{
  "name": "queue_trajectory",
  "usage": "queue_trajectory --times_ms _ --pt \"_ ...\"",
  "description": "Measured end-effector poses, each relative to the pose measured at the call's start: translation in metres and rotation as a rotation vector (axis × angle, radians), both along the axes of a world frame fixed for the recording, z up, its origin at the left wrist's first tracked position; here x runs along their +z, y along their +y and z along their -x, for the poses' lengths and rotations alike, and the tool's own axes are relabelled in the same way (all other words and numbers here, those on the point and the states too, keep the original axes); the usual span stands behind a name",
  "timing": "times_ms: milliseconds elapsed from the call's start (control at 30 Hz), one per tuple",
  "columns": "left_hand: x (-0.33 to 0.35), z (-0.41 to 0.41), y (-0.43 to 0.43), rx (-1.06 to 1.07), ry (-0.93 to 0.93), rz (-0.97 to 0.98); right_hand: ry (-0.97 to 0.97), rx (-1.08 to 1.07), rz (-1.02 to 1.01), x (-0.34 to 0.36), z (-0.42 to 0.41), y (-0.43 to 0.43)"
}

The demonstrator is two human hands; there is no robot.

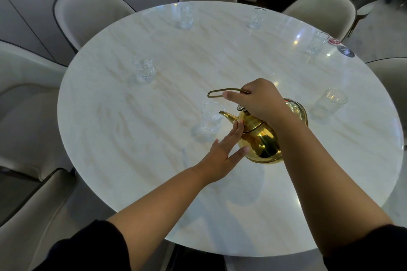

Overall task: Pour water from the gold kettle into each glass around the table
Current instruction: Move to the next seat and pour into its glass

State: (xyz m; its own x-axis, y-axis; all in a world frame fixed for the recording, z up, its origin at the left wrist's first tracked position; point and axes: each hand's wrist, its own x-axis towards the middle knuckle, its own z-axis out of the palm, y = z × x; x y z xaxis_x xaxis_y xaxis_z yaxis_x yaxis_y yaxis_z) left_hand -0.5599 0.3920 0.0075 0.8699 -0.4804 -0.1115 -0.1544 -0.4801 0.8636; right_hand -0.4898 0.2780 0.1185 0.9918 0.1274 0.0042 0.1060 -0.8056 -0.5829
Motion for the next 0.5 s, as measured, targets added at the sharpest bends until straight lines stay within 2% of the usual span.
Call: queue_trajectory --times_ms 500 --pt "-0.0004 -0.0011 0.0001 -0.004 0.004 0.007 0.013 0.000 0.022 0.0011 -0.0014 0.0010"
